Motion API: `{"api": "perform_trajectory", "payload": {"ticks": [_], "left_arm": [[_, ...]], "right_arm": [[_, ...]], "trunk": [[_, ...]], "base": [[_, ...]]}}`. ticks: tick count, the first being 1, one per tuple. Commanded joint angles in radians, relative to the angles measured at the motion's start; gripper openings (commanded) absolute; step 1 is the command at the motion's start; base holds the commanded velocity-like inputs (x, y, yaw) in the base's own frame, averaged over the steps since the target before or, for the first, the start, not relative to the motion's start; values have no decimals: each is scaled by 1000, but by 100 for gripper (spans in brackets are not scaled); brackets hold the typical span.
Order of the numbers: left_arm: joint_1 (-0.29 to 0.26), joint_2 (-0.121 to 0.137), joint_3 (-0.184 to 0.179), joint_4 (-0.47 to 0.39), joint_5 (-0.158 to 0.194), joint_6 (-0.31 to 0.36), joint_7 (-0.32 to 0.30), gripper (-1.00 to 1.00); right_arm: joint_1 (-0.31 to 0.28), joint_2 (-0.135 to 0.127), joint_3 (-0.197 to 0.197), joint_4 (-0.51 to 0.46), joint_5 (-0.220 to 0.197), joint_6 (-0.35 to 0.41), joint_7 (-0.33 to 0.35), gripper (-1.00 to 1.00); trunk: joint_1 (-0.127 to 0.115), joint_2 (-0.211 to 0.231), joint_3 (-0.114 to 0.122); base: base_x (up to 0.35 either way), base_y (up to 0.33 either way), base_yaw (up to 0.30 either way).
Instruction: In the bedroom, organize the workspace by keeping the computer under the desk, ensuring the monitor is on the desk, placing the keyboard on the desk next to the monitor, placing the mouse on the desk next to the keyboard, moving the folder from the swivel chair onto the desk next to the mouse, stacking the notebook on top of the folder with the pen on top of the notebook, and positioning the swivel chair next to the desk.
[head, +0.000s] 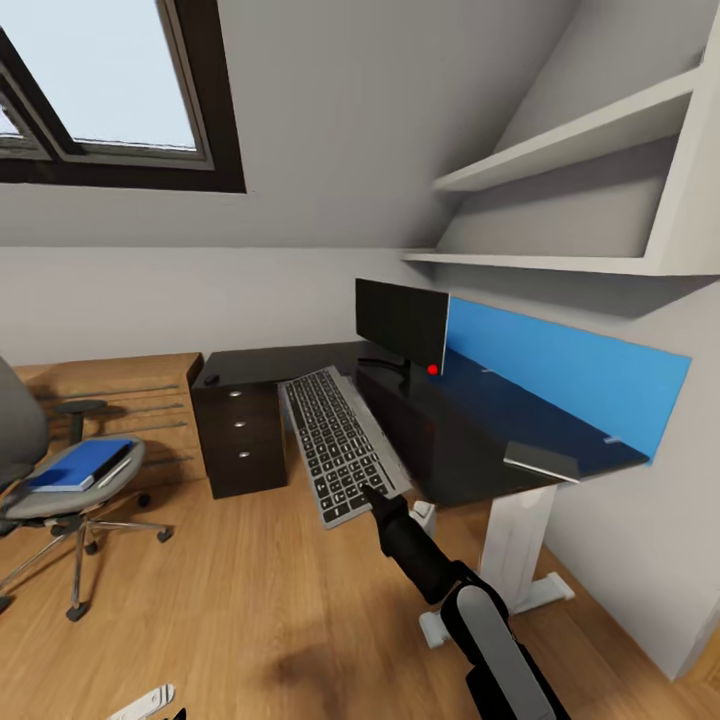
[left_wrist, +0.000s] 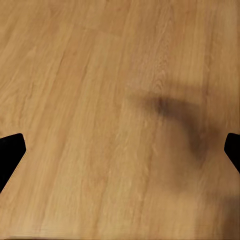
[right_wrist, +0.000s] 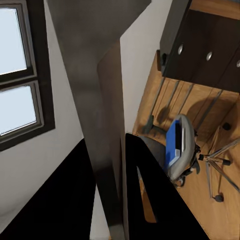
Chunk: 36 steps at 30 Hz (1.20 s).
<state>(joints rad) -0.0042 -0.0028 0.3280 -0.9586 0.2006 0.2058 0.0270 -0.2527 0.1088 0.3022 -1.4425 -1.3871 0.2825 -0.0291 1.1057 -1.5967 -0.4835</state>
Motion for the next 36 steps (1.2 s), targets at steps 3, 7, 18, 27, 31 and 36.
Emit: {"api": "perform_trajectory", "payload": {"ticks": [3, 7, 18, 27, 31, 36], "left_arm": [[0, 0, -14, 4, 10, 6, 5, 100], [0, 0, -30, 17, 10, 6, 6, 100], [-1, -2, -34, 23, -45, 6, 7, 100], [0, 0, -33, 36, -53, 6, 6, 100], [0, 0, -33, 37, -53, 5, 5, 100], [-1, 0, -33, 37, -53, 5, 6, 100]], "right_arm": [[0, 1, 10, 0, -8, -10, -5, -100], [0, 2, 25, 1, -7, -25, -10, -100], [0, 6, 43, 1, -4, -32, -28, -100], [0, 14, 45, 2, -6, -31, -32, -100], [0, 15, 45, 2, -7, -30, -32, -100], [0, 14, 42, 1, -8, -28, -29, -100]], "trunk": [[-12, 21, 11], [-27, 49, 27], [-38, 70, 46], [-38, 70, 54], [-38, 70, 56], [-38, 70, 57]], "base": [[0, 0, 248], [0, 0, 248], [0, 0, 248], [0, 0, 246], [14, 2, 219], [188, 84, 72]]}}
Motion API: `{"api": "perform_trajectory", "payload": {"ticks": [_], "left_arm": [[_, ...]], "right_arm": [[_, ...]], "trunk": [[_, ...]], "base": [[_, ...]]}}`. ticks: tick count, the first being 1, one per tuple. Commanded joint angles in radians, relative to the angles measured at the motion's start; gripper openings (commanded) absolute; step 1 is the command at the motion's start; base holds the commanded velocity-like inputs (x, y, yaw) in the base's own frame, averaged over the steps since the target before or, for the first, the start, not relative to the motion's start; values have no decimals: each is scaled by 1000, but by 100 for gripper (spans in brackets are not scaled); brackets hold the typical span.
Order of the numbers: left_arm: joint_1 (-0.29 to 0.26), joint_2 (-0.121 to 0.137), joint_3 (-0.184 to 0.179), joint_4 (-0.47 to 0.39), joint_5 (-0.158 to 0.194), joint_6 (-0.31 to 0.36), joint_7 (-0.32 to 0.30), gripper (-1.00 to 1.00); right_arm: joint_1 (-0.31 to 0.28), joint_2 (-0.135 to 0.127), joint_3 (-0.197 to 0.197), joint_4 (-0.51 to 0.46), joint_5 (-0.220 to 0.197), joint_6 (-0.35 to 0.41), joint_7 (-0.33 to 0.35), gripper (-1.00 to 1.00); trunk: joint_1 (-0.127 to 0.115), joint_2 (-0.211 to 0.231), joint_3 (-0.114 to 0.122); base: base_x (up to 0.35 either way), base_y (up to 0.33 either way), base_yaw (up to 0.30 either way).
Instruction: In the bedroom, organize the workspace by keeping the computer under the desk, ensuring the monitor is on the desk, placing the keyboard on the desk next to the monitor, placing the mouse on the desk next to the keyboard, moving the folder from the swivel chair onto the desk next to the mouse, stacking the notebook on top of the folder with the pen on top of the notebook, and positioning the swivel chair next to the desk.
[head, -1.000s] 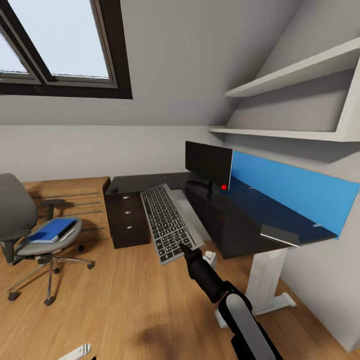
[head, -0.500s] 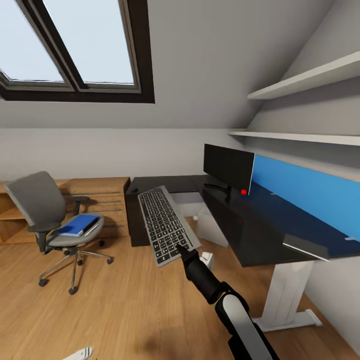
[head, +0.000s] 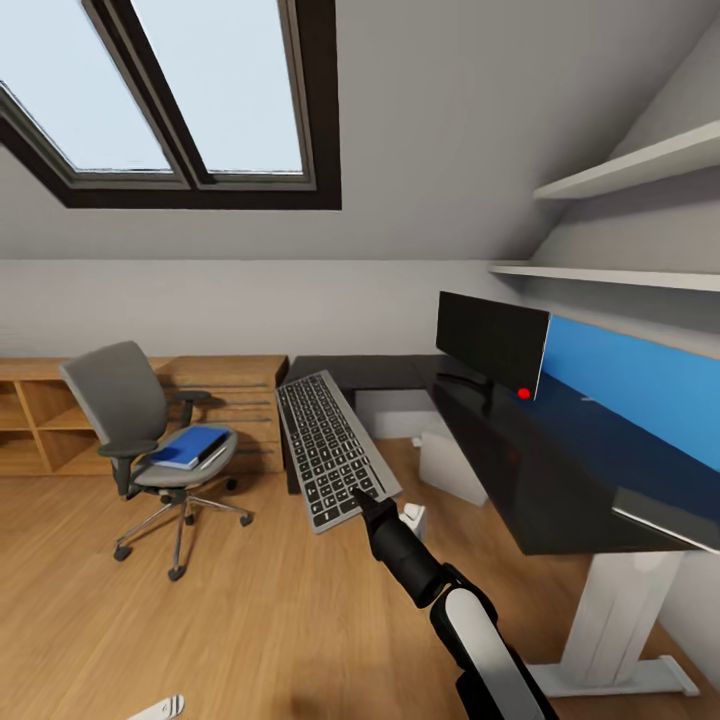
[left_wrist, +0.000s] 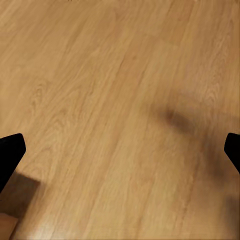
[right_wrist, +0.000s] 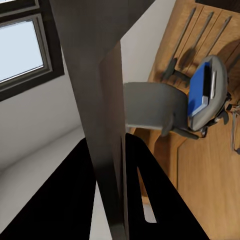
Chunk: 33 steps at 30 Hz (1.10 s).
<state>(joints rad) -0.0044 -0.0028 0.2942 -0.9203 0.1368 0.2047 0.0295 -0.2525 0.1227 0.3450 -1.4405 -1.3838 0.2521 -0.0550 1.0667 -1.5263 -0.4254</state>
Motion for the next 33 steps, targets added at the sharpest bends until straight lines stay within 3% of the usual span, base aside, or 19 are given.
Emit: {"api": "perform_trajectory", "payload": {"ticks": [1, 18, 33], "left_arm": [[0, 0, 0, -2, 11, 6, 3, 100], [-1, 0, -1, -2, 10, 6, 3, 100], [0, 0, -1, 1, 10, 6, 3, 100]], "right_arm": [[-1, 0, -1, -1, -12, 2, -2, -100], [-1, -3, -4, -1, -12, 1, 8, -100], [-1, -4, -6, -1, -12, 1, 7, -100]], "trunk": [[0, -1, -1], [0, -1, -1], [0, -1, -1]], "base": [[260, 128, 23], [292, 152, 3], [321, 19, 0]]}}
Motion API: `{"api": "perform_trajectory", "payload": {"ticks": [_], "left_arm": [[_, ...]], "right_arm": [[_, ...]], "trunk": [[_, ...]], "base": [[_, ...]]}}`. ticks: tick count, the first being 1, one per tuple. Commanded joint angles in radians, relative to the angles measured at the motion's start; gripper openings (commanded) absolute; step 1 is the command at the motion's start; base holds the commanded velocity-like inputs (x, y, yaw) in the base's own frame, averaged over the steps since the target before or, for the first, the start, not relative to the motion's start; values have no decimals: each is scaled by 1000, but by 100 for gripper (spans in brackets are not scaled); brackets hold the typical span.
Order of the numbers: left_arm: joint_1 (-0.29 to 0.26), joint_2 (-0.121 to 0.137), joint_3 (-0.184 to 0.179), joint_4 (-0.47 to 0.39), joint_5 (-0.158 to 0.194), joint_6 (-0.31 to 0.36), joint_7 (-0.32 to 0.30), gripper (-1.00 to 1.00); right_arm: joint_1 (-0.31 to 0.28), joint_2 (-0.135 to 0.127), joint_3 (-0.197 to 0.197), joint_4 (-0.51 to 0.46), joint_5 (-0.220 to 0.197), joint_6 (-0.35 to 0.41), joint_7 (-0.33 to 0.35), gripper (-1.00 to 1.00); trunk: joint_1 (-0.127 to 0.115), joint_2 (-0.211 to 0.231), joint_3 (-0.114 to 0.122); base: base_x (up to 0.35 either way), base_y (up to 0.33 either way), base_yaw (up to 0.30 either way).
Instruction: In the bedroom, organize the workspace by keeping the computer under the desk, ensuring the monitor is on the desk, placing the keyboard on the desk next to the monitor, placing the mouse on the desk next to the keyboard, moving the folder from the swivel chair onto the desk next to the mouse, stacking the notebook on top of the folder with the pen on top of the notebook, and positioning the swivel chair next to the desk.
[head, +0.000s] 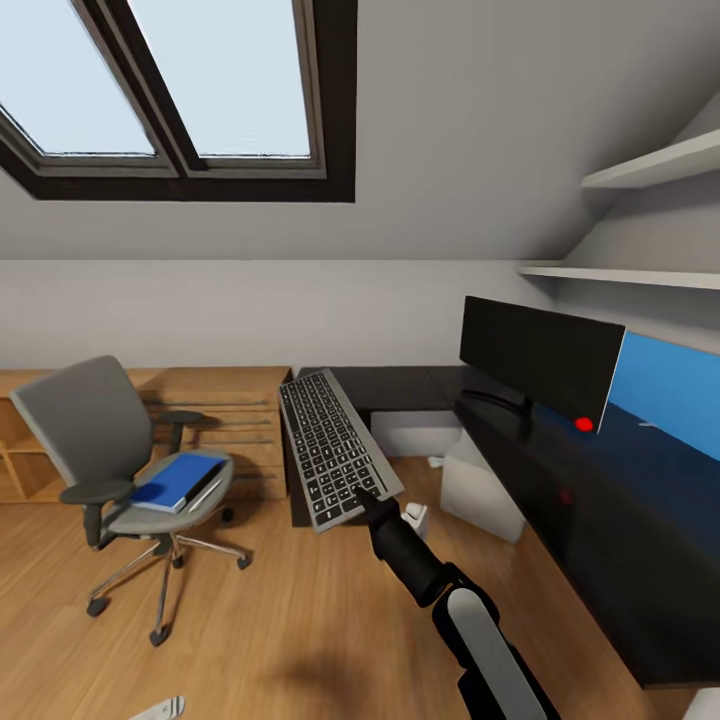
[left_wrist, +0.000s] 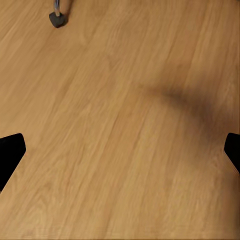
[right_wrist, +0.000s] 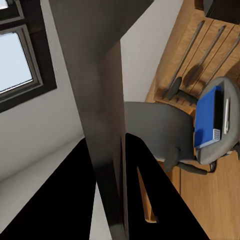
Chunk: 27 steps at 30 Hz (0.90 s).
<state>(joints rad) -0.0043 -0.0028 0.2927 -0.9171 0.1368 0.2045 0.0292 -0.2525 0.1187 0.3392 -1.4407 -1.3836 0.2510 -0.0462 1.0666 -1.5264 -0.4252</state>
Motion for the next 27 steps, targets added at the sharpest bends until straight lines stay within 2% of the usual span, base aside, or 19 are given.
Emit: {"api": "perform_trajectory", "payload": {"ticks": [1, 16, 20, 27], "left_arm": [[-1, 0, 0, -2, 10, 6, 3, 100], [0, 0, 0, -2, 10, 6, 3, 100], [0, 0, 0, -2, 10, 6, 3, 100], [0, 0, 0, -2, 10, 6, 3, 100]], "right_arm": [[-1, 0, -1, -1, -12, 2, -1, -100], [-1, -2, -3, -3, -13, 8, -3, -100], [-1, -2, -3, -3, -51, 6, -2, -100], [-1, -2, -2, -2, -62, 5, -2, -100]], "trunk": [[1, -1, -1], [1, -1, -1], [1, -1, -1], [1, -1, -1]], "base": [[324, 0, 0], [325, 0, 0], [328, 0, 0], [328, 16, 0]]}}
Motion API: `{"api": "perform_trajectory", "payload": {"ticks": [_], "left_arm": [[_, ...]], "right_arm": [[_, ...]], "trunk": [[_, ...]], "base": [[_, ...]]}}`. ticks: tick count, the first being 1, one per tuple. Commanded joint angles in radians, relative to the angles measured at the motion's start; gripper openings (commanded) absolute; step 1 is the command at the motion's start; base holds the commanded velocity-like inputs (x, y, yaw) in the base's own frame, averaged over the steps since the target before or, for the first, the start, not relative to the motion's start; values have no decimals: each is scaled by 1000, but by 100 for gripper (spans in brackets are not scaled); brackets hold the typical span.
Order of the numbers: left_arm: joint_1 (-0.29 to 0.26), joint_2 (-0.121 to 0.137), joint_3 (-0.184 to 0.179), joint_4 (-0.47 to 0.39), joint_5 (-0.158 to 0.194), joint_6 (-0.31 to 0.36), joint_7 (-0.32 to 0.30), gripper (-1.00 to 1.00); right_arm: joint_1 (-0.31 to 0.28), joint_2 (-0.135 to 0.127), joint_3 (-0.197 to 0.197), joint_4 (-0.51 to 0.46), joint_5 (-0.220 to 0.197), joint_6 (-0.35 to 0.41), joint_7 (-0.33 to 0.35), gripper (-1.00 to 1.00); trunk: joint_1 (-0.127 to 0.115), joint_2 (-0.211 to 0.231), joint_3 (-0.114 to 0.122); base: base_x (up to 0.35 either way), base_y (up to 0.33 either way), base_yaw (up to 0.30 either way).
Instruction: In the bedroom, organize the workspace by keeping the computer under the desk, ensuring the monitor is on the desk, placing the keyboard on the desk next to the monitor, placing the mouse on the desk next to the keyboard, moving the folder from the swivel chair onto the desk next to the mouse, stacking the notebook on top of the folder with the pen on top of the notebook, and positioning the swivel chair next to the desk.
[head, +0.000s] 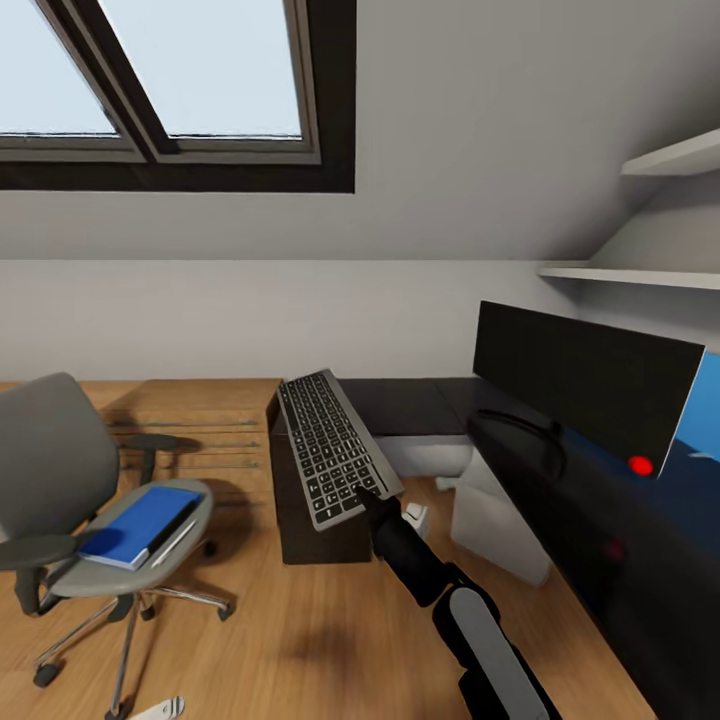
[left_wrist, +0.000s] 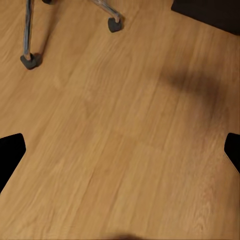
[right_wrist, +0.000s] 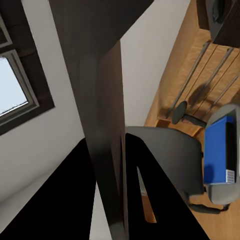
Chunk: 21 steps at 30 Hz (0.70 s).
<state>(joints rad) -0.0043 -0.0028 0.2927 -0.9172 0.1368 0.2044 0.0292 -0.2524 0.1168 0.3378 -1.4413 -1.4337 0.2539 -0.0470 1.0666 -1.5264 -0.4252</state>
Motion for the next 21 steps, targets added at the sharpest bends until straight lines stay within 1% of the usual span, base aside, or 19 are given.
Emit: {"api": "perform_trajectory", "payload": {"ticks": [1, 4, 9, 16, 18, 19, 21], "left_arm": [[0, 0, 0, -2, 11, 6, 3, 100], [0, 0, 0, -2, 11, 6, 3, 100], [-1, 0, 0, -2, 11, 6, 2, 100], [0, -2, -4, -2, 10, 5, -2, 100], [0, -3, -41, -1, 9, -14, -2, 100], [0, -3, -57, 2, 9, -38, -2, 100], [-1, -3, -77, 14, 9, -94, -2, 100]], "right_arm": [[-1, 1, -1, -1, -12, 2, -2, -100], [-1, 1, -2, 0, -12, 1, -2, -100], [-1, 2, -12, 37, -38, 0, -2, -100], [-1, 4, -43, 59, -47, -1, -3, -100], [-1, 5, -65, 83, -50, -1, -3, -100], [-1, 6, -71, 88, -50, -1, -4, -100], [-1, 6, -79, 94, -51, -1, -4, -100]], "trunk": [[1, -1, -1], [1, -1, -1], [1, -1, -1], [1, -1, -1], [1, -1, -1], [1, -1, -1], [1, -1, -1]], "base": [[328, 84, 0], [328, 86, 0], [328, 88, 0], [328, 89, 0], [328, 89, 0], [329, 89, 0], [329, 89, 0]]}}
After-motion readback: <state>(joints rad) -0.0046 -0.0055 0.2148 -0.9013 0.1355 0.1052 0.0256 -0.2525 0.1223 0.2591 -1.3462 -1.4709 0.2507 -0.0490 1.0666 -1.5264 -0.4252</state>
